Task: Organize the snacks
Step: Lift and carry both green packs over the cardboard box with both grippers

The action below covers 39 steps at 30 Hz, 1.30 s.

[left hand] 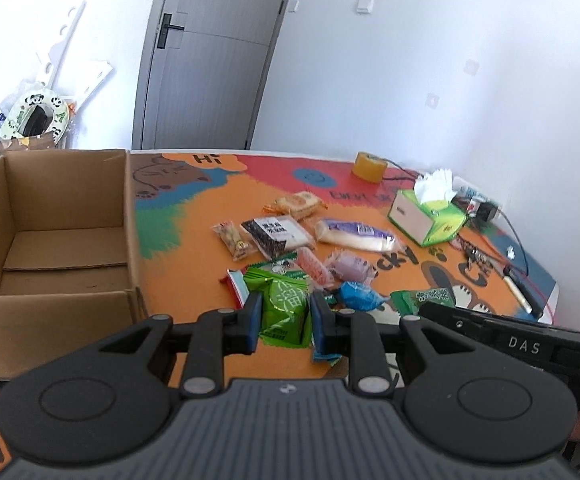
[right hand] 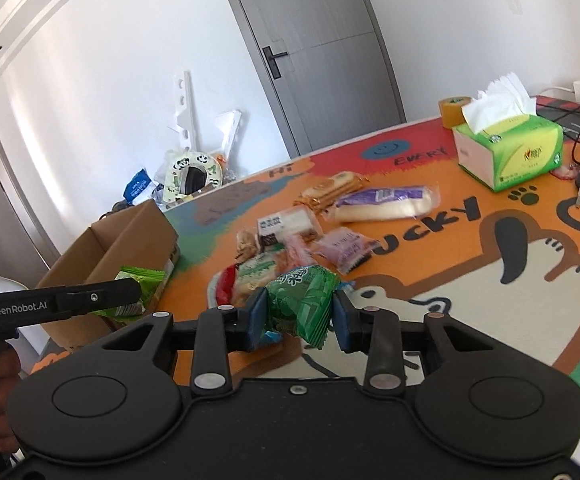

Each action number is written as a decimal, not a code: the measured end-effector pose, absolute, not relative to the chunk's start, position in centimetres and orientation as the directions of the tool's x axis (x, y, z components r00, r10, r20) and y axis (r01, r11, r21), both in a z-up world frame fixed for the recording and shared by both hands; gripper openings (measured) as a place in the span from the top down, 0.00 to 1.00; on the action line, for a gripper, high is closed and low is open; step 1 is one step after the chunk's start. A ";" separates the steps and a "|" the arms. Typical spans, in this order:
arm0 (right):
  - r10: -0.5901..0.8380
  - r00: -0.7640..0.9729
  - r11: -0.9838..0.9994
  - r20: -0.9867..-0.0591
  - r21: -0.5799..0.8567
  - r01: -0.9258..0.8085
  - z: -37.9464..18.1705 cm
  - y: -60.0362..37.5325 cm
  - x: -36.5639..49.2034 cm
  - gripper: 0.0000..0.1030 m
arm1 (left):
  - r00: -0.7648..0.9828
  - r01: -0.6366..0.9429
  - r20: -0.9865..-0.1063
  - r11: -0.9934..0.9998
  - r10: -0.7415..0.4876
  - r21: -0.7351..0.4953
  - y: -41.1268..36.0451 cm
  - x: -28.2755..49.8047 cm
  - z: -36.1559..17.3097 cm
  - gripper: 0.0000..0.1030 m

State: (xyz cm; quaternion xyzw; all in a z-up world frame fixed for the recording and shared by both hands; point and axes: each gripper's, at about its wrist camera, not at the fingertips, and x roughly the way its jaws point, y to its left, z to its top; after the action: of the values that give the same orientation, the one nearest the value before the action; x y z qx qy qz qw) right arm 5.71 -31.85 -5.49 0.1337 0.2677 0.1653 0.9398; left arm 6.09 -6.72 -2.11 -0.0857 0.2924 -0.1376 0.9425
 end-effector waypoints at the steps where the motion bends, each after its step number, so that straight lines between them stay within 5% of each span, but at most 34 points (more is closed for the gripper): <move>1: 0.384 0.804 0.909 -0.454 0.337 -0.244 -5.3 -31.7 5.7 0.66 | 0.795 0.206 -0.523 0.948 -0.307 -0.244 -6.5 6.0 -2.0 0.76; 22: 0.441 0.790 0.893 -0.426 0.293 -0.341 -2.5 -26.4 8.2 0.66 | 0.874 0.063 -0.455 0.967 -0.174 -0.248 -0.5 5.4 0.0 0.76; 39: 0.541 0.730 0.841 -0.417 0.252 -0.479 -0.4 -19.6 11.5 0.66 | 0.873 -0.042 -0.479 0.966 -0.088 -0.254 3.3 8.0 -0.6 0.76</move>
State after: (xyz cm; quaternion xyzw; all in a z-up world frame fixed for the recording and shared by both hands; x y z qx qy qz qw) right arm 11.50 -19.62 -0.36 0.0638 0.2436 0.2747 0.9280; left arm 8.01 3.33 -0.62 -0.1294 0.2515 -0.0121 0.9591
